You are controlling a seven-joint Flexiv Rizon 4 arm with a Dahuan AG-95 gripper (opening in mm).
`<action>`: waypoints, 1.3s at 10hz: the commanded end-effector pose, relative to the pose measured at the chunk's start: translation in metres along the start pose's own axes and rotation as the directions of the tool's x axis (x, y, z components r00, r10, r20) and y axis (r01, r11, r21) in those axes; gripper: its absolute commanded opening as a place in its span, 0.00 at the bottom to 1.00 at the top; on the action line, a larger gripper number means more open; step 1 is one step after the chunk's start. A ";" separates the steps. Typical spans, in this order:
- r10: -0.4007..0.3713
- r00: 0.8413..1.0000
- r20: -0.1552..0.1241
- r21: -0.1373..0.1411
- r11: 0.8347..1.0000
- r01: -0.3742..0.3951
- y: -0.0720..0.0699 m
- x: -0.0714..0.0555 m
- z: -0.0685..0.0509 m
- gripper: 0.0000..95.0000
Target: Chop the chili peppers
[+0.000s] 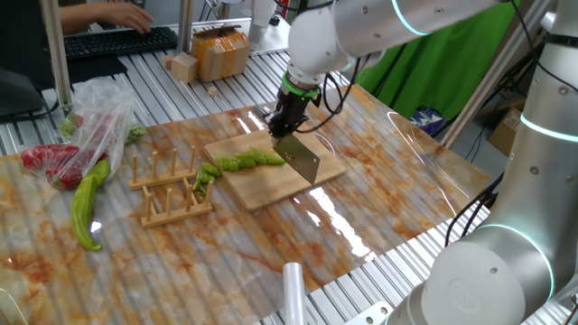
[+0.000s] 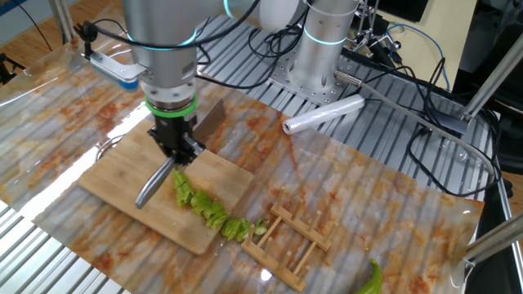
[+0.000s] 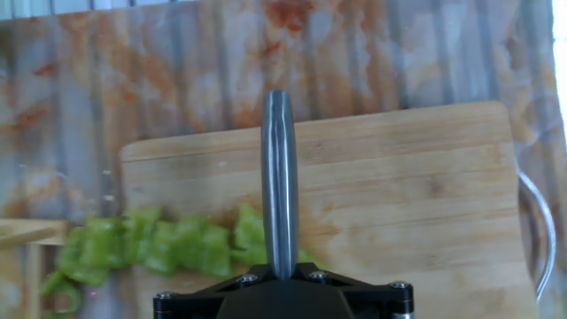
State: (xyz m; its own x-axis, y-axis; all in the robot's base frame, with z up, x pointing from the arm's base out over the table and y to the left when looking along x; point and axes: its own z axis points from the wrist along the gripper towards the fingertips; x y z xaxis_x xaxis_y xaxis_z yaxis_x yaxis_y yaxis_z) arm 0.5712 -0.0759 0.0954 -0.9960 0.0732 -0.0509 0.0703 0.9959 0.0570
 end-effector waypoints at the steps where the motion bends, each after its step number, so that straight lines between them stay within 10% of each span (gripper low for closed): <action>1: 0.035 0.999 0.009 0.005 0.999 -0.035 0.020 0.006 -0.016 0.00; 7: 0.090 0.996 0.003 0.032 0.995 -0.090 0.093 0.013 -0.040 0.00; 13: 0.107 0.994 -0.008 0.036 0.994 -0.107 0.101 0.010 -0.030 0.00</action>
State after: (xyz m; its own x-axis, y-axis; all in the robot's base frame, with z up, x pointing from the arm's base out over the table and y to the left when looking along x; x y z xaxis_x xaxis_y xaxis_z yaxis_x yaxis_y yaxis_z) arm 0.5657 0.0233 0.1301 -0.9851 0.1670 -0.0421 0.1661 0.9858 0.0245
